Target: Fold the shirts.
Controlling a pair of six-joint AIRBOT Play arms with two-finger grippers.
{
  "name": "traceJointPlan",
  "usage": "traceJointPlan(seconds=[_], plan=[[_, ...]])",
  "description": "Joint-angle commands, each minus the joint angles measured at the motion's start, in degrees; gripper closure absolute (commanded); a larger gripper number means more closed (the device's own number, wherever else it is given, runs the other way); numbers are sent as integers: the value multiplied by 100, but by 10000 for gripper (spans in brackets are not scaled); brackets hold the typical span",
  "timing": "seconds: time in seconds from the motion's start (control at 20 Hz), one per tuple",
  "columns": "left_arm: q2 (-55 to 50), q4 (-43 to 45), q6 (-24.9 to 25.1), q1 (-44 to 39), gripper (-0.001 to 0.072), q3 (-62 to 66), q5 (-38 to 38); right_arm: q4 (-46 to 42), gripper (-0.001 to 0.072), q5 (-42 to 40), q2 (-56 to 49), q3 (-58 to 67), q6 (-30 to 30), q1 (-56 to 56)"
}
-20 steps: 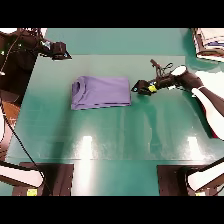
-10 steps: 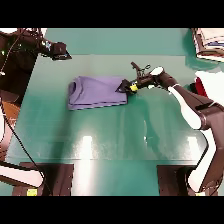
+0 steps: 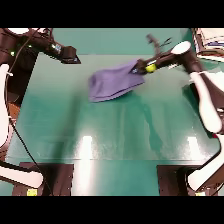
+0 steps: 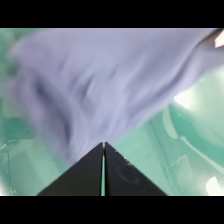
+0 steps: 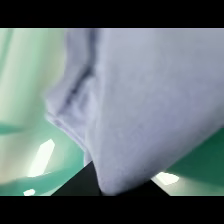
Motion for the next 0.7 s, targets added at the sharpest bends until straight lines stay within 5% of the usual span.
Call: traceJointPlan(seconds=[0.0, 0.3, 0.65], plan=[[2, 4, 4, -409, 678, 0, 192, -1054, 697, 273, 933, 68, 92, -1032], [2, -4, -2, -938, 678, 0, 511, -1147, 697, 83, 1250, 63, 127, -2999], [2, -7, -7, -1088, 678, 0, 516, -1086, 697, -1266, 1235, 72, 98, -3976]])
